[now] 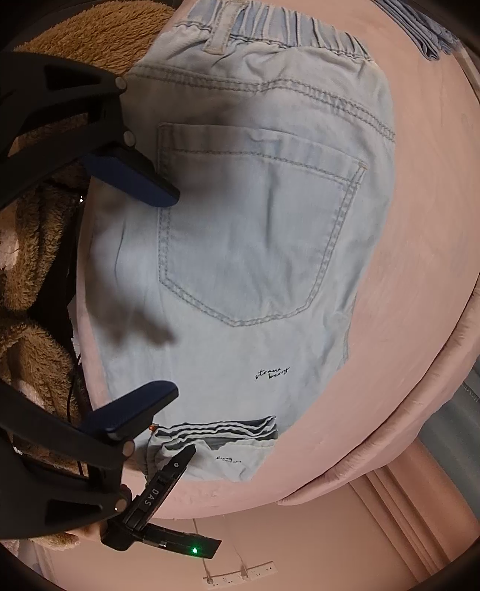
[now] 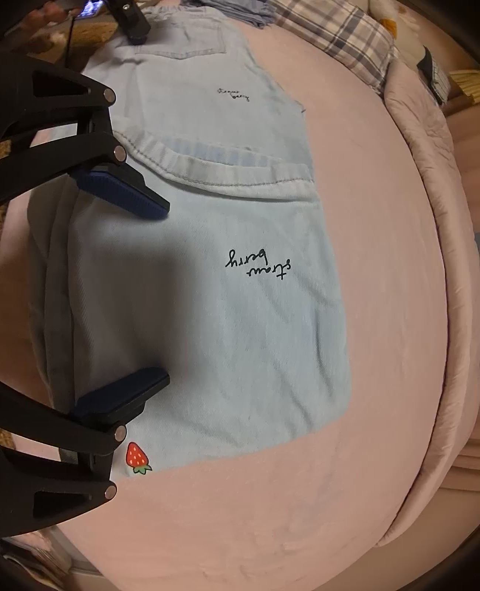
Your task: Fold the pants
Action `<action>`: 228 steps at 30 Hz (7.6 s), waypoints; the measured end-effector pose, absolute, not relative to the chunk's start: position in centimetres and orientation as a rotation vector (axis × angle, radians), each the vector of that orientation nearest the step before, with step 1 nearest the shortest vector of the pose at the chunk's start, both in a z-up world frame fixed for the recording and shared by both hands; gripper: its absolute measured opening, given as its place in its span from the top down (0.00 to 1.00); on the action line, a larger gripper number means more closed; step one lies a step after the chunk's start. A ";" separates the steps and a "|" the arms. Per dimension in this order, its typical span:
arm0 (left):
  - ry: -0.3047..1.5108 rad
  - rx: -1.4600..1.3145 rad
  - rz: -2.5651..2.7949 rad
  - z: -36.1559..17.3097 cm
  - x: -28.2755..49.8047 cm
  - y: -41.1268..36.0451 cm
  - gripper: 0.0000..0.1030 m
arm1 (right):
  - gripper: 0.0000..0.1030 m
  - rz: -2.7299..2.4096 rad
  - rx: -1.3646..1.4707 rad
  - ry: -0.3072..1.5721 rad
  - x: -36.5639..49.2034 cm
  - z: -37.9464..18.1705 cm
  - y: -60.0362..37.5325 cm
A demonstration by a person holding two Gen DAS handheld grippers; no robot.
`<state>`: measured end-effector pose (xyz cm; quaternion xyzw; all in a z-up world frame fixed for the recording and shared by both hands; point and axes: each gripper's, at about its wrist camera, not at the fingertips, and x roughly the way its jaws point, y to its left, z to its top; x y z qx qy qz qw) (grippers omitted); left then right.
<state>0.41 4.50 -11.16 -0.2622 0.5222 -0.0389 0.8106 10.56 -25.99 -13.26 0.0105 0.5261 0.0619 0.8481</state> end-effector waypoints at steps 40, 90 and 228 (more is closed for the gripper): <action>1.177 -0.365 -0.270 -10.4 6.4 -7.1 0.08 | 0.00 -0.116 0.323 0.967 4.3 -12.3 -37.2; 1.190 -0.473 -0.264 -13.4 6.6 -6.2 0.86 | 0.63 0.114 0.170 1.016 9.9 -14.7 -32.9; 0.901 -0.374 -0.187 -5.0 2.2 -2.7 0.84 | 0.12 0.211 0.285 1.048 7.3 -12.3 -28.4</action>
